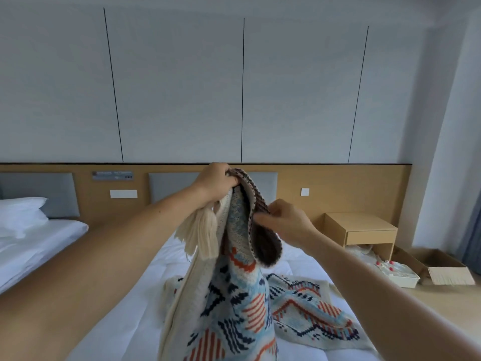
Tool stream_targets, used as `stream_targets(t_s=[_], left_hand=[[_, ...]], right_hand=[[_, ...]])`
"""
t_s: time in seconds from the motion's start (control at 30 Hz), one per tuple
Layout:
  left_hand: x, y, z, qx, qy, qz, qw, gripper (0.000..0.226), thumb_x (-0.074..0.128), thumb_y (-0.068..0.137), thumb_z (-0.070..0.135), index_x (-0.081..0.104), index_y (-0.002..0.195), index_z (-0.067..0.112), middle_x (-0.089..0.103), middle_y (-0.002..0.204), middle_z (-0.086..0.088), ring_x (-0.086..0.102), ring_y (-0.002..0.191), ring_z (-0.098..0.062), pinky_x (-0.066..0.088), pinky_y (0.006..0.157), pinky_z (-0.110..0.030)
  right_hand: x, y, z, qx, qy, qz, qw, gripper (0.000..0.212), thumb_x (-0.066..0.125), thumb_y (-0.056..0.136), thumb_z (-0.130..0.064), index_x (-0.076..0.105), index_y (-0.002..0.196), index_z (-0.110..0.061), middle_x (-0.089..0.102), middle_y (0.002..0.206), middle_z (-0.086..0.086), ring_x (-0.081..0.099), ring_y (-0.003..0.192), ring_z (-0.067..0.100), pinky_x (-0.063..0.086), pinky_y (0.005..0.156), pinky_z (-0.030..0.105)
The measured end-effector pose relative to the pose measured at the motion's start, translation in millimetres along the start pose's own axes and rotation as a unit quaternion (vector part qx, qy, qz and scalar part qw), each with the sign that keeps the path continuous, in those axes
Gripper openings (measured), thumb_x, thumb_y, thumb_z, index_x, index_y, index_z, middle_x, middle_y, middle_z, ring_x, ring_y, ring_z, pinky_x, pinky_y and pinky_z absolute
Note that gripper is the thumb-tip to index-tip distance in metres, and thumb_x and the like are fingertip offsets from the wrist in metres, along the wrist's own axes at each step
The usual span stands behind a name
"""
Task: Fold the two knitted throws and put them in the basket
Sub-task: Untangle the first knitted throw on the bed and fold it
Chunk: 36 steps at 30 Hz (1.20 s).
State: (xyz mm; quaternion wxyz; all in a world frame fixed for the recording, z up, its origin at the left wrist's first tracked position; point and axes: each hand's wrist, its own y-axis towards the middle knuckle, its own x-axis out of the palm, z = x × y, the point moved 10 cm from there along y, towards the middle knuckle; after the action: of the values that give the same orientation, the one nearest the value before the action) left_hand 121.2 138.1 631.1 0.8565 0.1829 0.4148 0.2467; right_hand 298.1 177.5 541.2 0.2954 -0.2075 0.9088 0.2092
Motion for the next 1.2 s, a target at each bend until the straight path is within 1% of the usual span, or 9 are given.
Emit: stream_targets(t_s=[0.13, 0.3, 0.43, 0.57, 0.7, 0.77, 0.9, 1.07, 1.2], left_hand=[[-16, 0, -13, -0.002, 0.027, 0.019, 0.999, 0.016, 0.063, 0.090, 0.018, 0.066, 0.092, 0.002, 0.068, 0.090, -0.013, 0.060, 0.082, -0.027, 0.041, 0.068, -0.034], [-38, -7, -66, -0.021, 0.180, 0.011, 0.983, 0.018, 0.059, 0.092, 0.027, 0.063, 0.085, 0.012, 0.068, 0.087, -0.010, 0.063, 0.082, -0.030, 0.045, 0.066, -0.035], [-27, -15, -98, -0.048, 0.193, 0.013, 0.980, 0.019, 0.056, 0.092, 0.030, 0.059, 0.081, 0.016, 0.065, 0.081, -0.006, 0.062, 0.078, -0.028, 0.046, 0.064, -0.034], [-29, -13, -112, -0.060, 0.197, 0.018, 0.978, 0.018, 0.055, 0.091, 0.025, 0.053, 0.075, 0.019, 0.063, 0.078, -0.006, 0.058, 0.071, -0.025, 0.038, 0.057, -0.031], [-24, -12, -110, -0.049, 0.214, -0.004, 0.976, 0.011, 0.054, 0.092, 0.021, 0.059, 0.086, 0.014, 0.064, 0.080, -0.007, 0.060, 0.072, -0.027, 0.044, 0.060, -0.034], [-20, -12, -108, -0.043, 0.213, -0.011, 0.976, 0.012, 0.053, 0.093, 0.023, 0.060, 0.089, 0.014, 0.064, 0.080, -0.006, 0.060, 0.071, -0.025, 0.045, 0.060, -0.033], [-17, -13, -110, -0.034, 0.205, -0.037, 0.978, 0.017, 0.056, 0.094, 0.028, 0.061, 0.093, 0.011, 0.065, 0.085, -0.007, 0.061, 0.077, -0.027, 0.040, 0.059, -0.032], [-18, -9, -92, -0.007, 0.161, -0.075, 0.984, 0.033, 0.060, 0.093, 0.042, 0.059, 0.086, 0.010, 0.061, 0.077, -0.005, 0.055, 0.067, -0.019, 0.034, 0.056, -0.030], [-26, -2, -82, -0.003, 0.146, -0.083, 0.986, 0.040, 0.058, 0.090, 0.051, 0.062, 0.089, 0.012, 0.063, 0.079, -0.007, 0.056, 0.069, -0.022, 0.032, 0.057, -0.031]], right_hand=[[6, 10, 18, 0.016, -0.223, -0.012, 0.975, 0.011, 0.058, 0.084, -0.018, 0.064, 0.091, -0.010, 0.071, 0.080, 0.007, 0.069, 0.074, 0.026, 0.060, 0.069, 0.041], [-64, 16, 19, 0.081, 0.014, 0.079, 0.993, 0.010, 0.056, 0.088, -0.003, 0.065, 0.092, -0.003, 0.067, 0.060, 0.012, 0.064, 0.044, 0.018, 0.048, 0.043, 0.027], [-68, 13, -30, -0.033, -0.045, 0.054, 0.997, 0.029, 0.047, 0.084, 0.006, 0.058, 0.098, -0.017, 0.068, 0.090, 0.011, 0.067, 0.046, 0.016, 0.048, 0.046, 0.032], [-37, -3, -42, -0.080, -0.105, -0.067, 0.989, 0.061, 0.037, 0.088, 0.014, 0.063, 0.112, -0.037, 0.059, 0.110, -0.017, 0.065, 0.055, 0.010, 0.052, 0.057, 0.032], [-23, -10, -26, -0.008, -0.199, -0.147, 0.969, 0.039, 0.036, 0.092, 0.003, 0.070, 0.088, -0.016, 0.069, 0.057, -0.003, 0.057, 0.043, 0.012, 0.045, 0.047, 0.021], [-27, -13, -22, -0.009, -0.210, -0.135, 0.968, 0.027, 0.039, 0.095, -0.010, 0.059, 0.077, -0.003, 0.066, 0.055, 0.013, 0.051, 0.040, 0.017, 0.041, 0.048, 0.025], [-30, -19, -23, -0.051, -0.154, -0.130, 0.978, 0.050, 0.059, 0.094, -0.042, 0.067, 0.083, 0.006, 0.062, 0.064, 0.007, 0.049, 0.055, 0.015, 0.040, 0.053, 0.028], [-41, -18, -32, -0.069, 0.060, -0.084, 0.992, 0.040, 0.079, 0.077, -0.023, 0.066, 0.089, 0.013, 0.071, 0.082, 0.016, 0.063, 0.080, 0.027, 0.055, 0.084, 0.052], [-58, -18, -37, -0.060, 0.219, -0.058, 0.972, 0.043, 0.077, 0.064, -0.035, 0.062, 0.078, 0.004, 0.070, 0.071, 0.009, 0.059, 0.070, 0.026, 0.054, 0.061, 0.036]])
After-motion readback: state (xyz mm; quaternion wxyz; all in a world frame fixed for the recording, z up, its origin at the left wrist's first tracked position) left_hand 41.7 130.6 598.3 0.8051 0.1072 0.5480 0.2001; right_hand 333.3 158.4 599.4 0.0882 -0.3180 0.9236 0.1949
